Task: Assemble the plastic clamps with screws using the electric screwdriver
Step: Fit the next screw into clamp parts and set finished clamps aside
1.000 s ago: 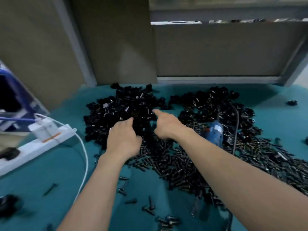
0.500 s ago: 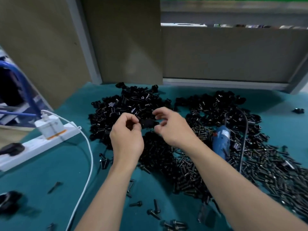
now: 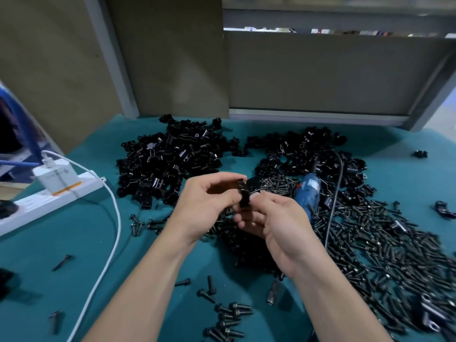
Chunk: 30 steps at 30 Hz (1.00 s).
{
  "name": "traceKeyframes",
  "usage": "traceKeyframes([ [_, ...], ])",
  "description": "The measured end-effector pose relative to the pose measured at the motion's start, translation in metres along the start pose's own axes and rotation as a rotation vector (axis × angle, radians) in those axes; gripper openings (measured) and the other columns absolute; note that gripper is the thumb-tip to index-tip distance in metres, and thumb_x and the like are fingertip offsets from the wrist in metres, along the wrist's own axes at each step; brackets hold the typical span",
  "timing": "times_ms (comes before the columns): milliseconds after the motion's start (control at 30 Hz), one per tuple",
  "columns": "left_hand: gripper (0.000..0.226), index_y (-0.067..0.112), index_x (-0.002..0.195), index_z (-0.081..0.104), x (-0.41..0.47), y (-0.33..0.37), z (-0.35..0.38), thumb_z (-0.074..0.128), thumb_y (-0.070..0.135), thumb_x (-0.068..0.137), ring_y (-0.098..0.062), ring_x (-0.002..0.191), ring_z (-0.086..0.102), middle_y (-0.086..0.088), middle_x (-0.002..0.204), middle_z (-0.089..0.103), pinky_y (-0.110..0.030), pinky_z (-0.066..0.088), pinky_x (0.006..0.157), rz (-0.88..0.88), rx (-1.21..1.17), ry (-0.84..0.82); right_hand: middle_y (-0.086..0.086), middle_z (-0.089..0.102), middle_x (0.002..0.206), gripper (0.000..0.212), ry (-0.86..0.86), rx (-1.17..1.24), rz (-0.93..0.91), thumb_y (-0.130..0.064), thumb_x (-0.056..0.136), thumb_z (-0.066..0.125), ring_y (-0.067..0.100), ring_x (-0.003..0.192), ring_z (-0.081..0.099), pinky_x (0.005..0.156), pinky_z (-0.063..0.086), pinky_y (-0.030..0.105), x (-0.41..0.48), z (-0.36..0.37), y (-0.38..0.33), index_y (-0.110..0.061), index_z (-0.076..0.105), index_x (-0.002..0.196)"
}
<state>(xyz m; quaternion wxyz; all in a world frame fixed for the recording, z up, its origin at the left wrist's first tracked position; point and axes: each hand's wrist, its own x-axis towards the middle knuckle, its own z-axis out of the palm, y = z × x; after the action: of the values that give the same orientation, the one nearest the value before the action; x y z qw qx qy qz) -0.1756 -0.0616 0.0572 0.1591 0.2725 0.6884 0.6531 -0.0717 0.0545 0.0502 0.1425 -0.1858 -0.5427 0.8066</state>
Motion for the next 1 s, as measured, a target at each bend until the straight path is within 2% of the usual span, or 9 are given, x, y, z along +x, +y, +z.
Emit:
traceKeyframes([
  [133, 0.054, 0.033, 0.084, 0.085, 0.016, 0.011, 0.001, 0.062, -0.015, 0.089, -0.005, 0.090, 0.072, 0.004, 0.094, 0.081, -0.016, 0.054, 0.082, 0.058, 0.051, -0.101, 0.013, 0.078, 0.099, 0.024, 0.069, -0.070, -0.126, 0.006, 0.095, 0.064, 0.019, 0.089, 0.074, 0.072, 0.061, 0.030, -0.002, -0.005, -0.002, -0.013, 0.077, 0.103],
  [267, 0.045, 0.038, 0.097, 0.085, 0.027, 0.024, -0.002, 0.065, -0.003, 0.094, -0.005, 0.096, 0.072, 0.004, 0.103, 0.081, -0.015, 0.053, 0.083, 0.030, 0.049, -0.269, 0.004, 0.077, 0.087, 0.041, 0.169, -0.136, -0.318, 0.005, 0.092, 0.068, 0.021, 0.075, 0.075, 0.064, 0.062, 0.034, -0.001, -0.014, -0.007, -0.031, 0.065, 0.112],
  [400, 0.033, 0.031, 0.114, 0.080, 0.017, 0.024, -0.001, 0.068, 0.005, 0.098, -0.012, 0.102, 0.075, 0.004, 0.113, 0.079, -0.024, 0.060, 0.086, -0.098, -0.082, -0.396, 0.004, 0.079, 0.091, 0.031, 0.171, -0.323, -0.389, -0.001, 0.090, 0.070, 0.027, 0.084, 0.077, 0.072, 0.064, 0.043, -0.002, -0.020, -0.008, -0.031, 0.071, 0.100],
  [500, 0.040, 0.030, 0.103, 0.079, 0.007, 0.021, 0.001, 0.068, -0.007, 0.094, -0.009, 0.078, 0.074, 0.006, 0.092, 0.081, -0.022, 0.061, 0.072, -0.127, -0.010, -0.259, 0.008, 0.079, 0.093, 0.026, 0.110, -0.295, -0.285, -0.003, 0.091, 0.068, 0.031, 0.089, 0.077, 0.077, 0.065, 0.041, -0.006, -0.018, -0.006, -0.028, 0.072, 0.097],
  [633, 0.045, 0.042, 0.085, 0.083, -0.007, 0.015, -0.007, 0.077, -0.003, 0.087, 0.002, 0.061, 0.065, 0.022, 0.074, 0.076, -0.009, 0.047, 0.060, 0.083, 0.377, 0.029, 0.005, 0.076, 0.085, 0.021, 0.053, -0.223, -0.122, -0.009, 0.094, 0.074, 0.028, 0.088, 0.077, 0.070, 0.064, 0.036, -0.013, -0.015, -0.005, -0.027, 0.074, 0.104],
  [700, 0.055, 0.047, 0.079, 0.081, -0.019, 0.013, -0.007, 0.078, -0.008, 0.082, 0.010, 0.076, 0.070, 0.031, 0.082, 0.075, -0.004, 0.049, 0.072, 0.213, 0.427, 0.133, 0.007, 0.072, 0.083, 0.020, -0.004, -0.015, -0.002, -0.011, 0.094, 0.072, 0.032, 0.085, 0.075, 0.067, 0.063, 0.035, -0.016, -0.012, -0.006, -0.015, 0.074, 0.113],
  [833, 0.063, 0.039, 0.078, 0.080, -0.040, -0.003, 0.007, 0.070, -0.023, 0.077, 0.006, 0.096, 0.073, 0.028, 0.099, 0.077, -0.010, 0.054, 0.089, 0.399, 0.350, 0.237, 0.010, 0.071, 0.082, 0.029, -0.069, 0.126, 0.124, -0.017, 0.078, 0.074, 0.024, 0.066, 0.070, 0.060, 0.060, 0.028, -0.018, -0.012, -0.011, -0.002, 0.073, 0.103],
  [933, 0.067, 0.047, 0.101, 0.076, -0.041, -0.010, 0.013, 0.068, -0.018, 0.085, 0.007, 0.109, 0.069, 0.031, 0.112, 0.073, -0.012, 0.055, 0.091, 0.308, 0.243, 0.269, 0.011, 0.070, 0.080, 0.034, 0.029, 0.092, 0.030, 0.004, 0.072, 0.078, 0.021, 0.066, 0.071, 0.063, 0.060, 0.026, -0.017, -0.015, -0.010, -0.001, 0.071, 0.104],
  [1000, 0.072, 0.054, 0.118, 0.069, -0.041, -0.011, 0.014, 0.066, -0.012, 0.088, 0.006, 0.114, 0.067, 0.033, 0.124, 0.069, -0.018, 0.056, 0.094, 0.207, 0.204, 0.190, 0.005, 0.075, 0.081, 0.035, 0.180, -0.099, -0.132, 0.015, 0.073, 0.080, 0.016, 0.070, 0.073, 0.066, 0.059, 0.021, -0.016, -0.016, -0.009, -0.008, 0.073, 0.098],
])
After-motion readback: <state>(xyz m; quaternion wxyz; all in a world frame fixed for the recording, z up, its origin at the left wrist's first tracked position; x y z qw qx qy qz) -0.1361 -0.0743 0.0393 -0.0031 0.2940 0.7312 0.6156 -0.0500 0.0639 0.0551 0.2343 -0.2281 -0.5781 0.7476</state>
